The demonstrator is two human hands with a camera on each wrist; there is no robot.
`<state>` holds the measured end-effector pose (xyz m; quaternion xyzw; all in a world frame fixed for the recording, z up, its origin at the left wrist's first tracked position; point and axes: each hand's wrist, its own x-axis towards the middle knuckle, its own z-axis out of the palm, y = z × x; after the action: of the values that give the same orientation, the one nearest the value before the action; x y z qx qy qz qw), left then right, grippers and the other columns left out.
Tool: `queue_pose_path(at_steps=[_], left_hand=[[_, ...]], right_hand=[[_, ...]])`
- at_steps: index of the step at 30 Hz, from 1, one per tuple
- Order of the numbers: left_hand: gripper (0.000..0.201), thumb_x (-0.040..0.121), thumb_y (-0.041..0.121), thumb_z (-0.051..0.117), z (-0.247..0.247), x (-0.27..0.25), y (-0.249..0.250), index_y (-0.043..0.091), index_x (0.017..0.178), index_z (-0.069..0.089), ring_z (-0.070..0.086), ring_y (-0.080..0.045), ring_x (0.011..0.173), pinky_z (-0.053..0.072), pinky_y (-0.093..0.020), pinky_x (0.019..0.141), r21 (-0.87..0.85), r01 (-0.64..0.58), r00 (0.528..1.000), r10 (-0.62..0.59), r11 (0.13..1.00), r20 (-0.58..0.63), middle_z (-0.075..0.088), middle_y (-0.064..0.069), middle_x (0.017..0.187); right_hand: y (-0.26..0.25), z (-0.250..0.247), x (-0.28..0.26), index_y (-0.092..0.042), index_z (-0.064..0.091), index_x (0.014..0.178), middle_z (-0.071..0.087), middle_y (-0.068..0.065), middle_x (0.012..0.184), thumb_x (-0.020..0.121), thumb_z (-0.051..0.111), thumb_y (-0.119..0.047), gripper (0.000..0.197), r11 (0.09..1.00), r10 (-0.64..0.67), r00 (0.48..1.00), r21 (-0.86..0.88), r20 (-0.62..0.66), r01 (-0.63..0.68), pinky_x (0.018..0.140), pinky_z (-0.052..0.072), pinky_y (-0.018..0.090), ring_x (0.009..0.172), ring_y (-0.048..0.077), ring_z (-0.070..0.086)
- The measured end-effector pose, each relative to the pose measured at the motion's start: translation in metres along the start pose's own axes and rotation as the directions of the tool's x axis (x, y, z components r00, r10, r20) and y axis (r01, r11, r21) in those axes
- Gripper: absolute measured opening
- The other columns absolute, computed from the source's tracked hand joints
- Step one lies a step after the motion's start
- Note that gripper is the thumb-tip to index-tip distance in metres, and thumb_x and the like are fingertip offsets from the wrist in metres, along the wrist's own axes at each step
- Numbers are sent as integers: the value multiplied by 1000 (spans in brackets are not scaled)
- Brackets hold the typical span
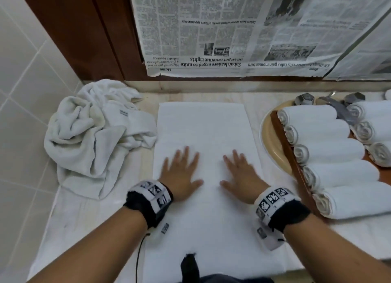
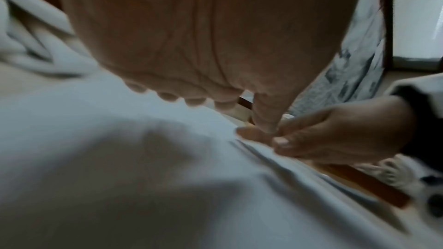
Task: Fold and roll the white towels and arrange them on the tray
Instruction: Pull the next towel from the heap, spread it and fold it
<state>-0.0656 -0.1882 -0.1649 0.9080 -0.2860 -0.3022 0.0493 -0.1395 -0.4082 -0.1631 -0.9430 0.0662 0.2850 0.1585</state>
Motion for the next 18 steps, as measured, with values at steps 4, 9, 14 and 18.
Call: queue_pose_path(at_steps=[4, 9, 14, 18], left_hand=[[87, 84, 83, 15, 36, -27, -9, 39, 153, -14, -29, -21, 145, -10, -49, 119, -2, -195, 961, 192, 981, 200, -38, 3, 153], [75, 99, 61, 28, 20, -40, -58, 27, 157, -7, -17, -26, 150, 0, -50, 120, -222, 190, 981, -174, 956, 87, -24, -3, 161], [70, 102, 48, 36, 16, -61, -5, 26, 157, 0, -12, -25, 151, 1, -43, 121, -258, -42, 996, 19, 965, -93, -13, -5, 164], [73, 101, 54, 33, 62, -77, 24, 26, 157, -6, -19, -21, 149, -4, -42, 120, -181, -57, 988, 81, 982, 129, -24, 1, 160]], right_hand=[[4, 43, -23, -31, -15, 156, -36, 0, 158, 97, 42, -60, 87, 999, 6, 998, -37, 62, -4, 120, -6, 50, 149, 24, -25], [39, 30, -29, -24, -12, 158, -28, 11, 161, 98, 42, -55, 86, 951, 310, 951, -14, -4, -310, 122, -1, 53, 149, 34, -21], [-25, 32, -40, -20, -3, 159, -26, 8, 162, 101, 45, -48, 80, 999, -5, 999, 39, -35, 6, 122, -1, 46, 150, 29, -22], [-16, 68, -56, -27, -8, 158, -30, 2, 161, 101, 42, -51, 79, 999, -37, 996, -2, 78, 37, 120, -2, 49, 150, 27, -20]])
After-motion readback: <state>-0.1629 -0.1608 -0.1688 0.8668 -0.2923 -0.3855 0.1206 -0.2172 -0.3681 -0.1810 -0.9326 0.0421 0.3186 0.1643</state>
